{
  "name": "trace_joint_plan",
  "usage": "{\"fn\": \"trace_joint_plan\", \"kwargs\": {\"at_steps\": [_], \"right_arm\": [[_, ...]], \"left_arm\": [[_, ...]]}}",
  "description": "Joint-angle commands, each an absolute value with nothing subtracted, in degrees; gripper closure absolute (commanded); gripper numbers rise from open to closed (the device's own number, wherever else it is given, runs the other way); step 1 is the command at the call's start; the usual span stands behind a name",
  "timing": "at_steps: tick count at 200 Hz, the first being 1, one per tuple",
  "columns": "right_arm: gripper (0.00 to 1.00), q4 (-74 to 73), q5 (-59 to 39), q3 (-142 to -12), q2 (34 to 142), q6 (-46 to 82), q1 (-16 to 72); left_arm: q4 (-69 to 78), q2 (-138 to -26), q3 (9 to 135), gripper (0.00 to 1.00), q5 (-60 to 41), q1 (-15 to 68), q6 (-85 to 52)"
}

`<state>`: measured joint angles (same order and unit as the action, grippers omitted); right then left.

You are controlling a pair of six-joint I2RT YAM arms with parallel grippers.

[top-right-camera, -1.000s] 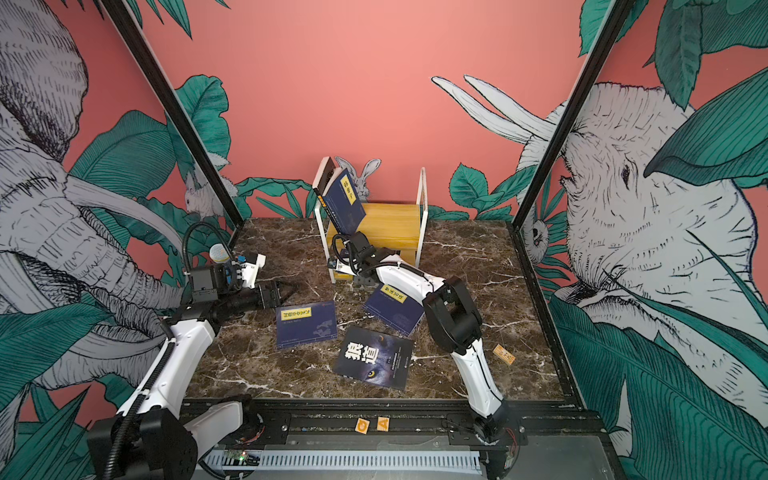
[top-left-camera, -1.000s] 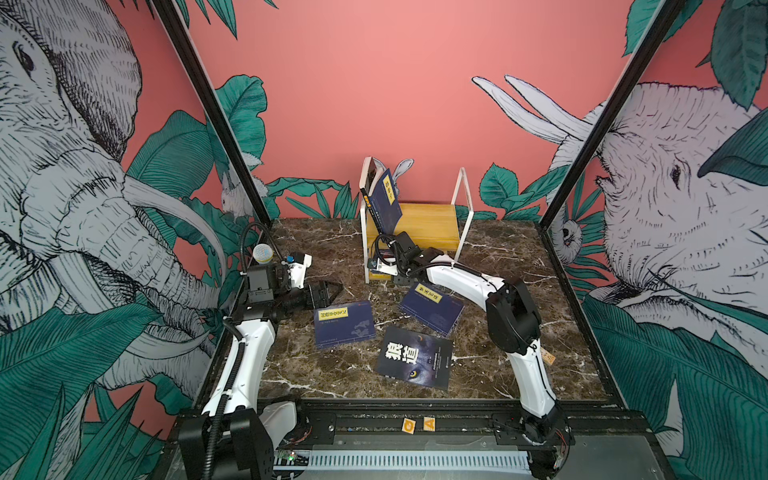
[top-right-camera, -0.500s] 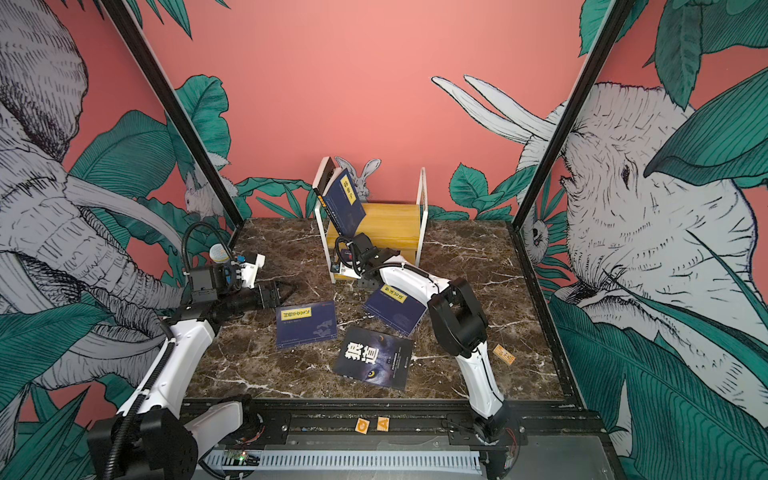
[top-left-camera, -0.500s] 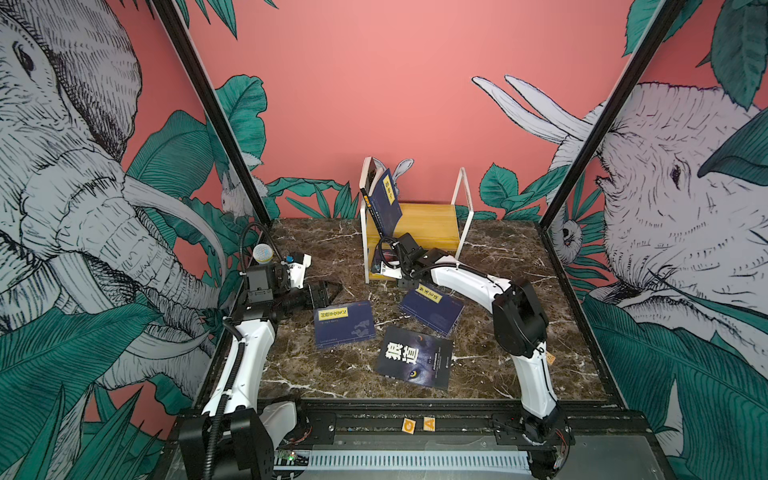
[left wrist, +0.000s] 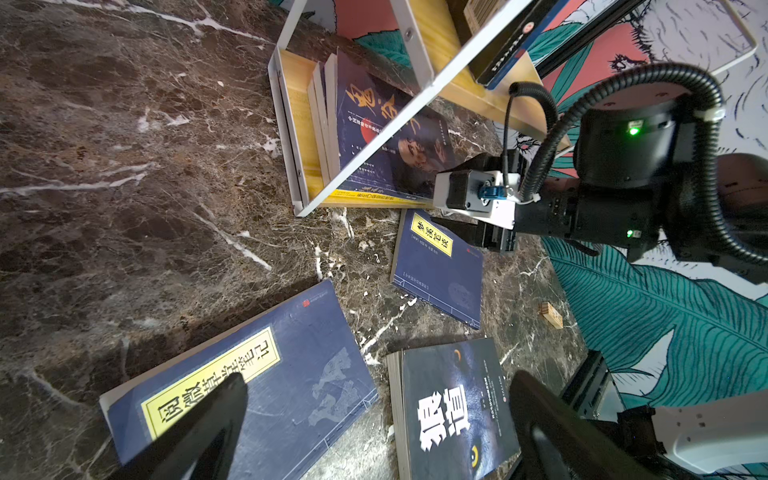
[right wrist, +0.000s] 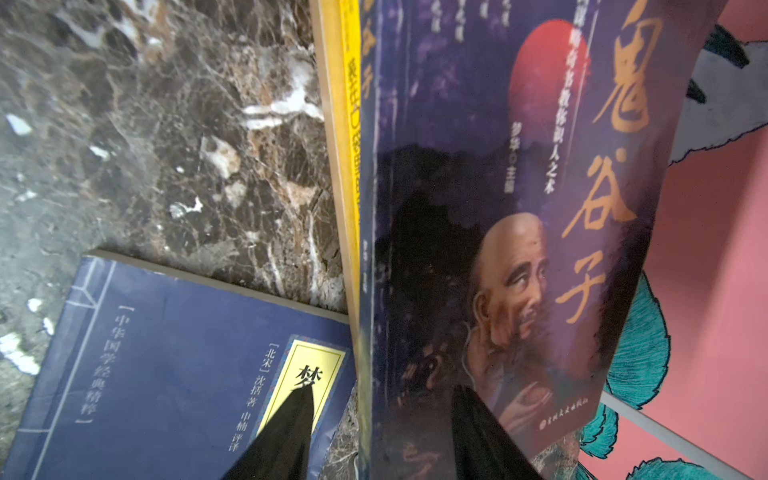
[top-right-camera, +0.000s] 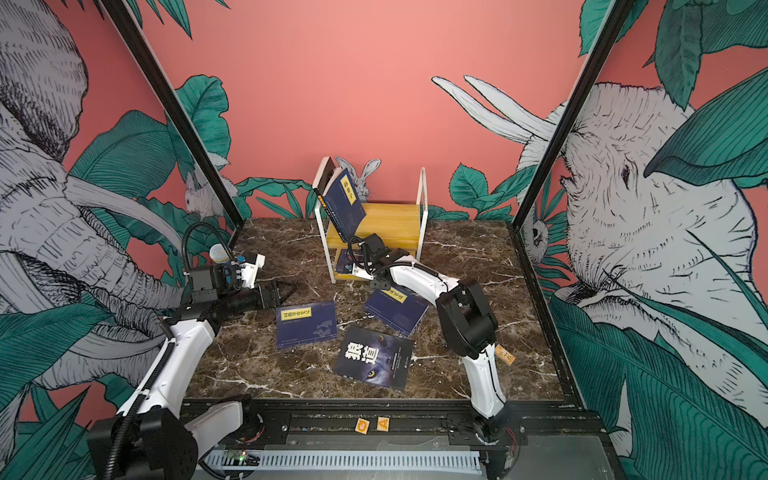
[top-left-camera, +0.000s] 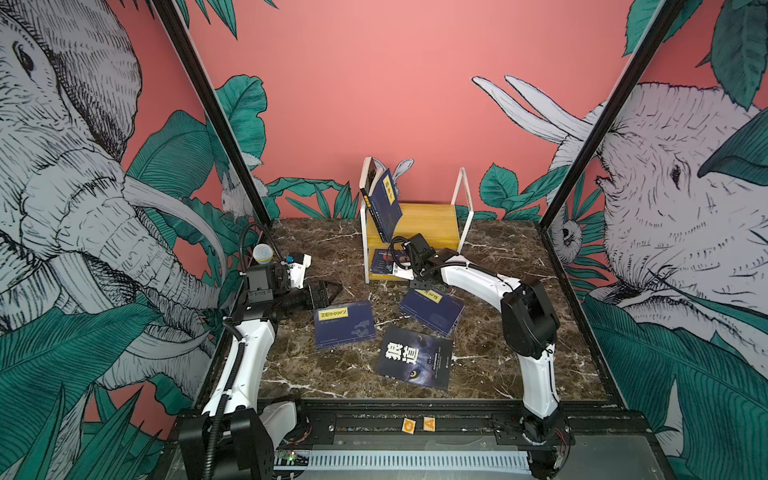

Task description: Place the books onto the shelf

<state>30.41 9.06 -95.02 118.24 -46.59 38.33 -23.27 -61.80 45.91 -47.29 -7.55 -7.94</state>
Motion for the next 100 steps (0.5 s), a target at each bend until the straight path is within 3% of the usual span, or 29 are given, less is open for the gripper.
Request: {"fn": "trace_joint_plan", "kwargs": {"at_steps": [1,100], "right_arm": [[0.47,30.0,10.2,-94.7,116.2,-46.4,37.6],[0.63,27.7,13.2,-94.6,116.3,-46.9,36.0]], "left_arm": [[-23.1,-60.5,45.1,0.01,-47.5,-7.9,-7.6],[-22.9,-60.4,44.9,0.01,-47.6,-7.9,-7.6]]}}
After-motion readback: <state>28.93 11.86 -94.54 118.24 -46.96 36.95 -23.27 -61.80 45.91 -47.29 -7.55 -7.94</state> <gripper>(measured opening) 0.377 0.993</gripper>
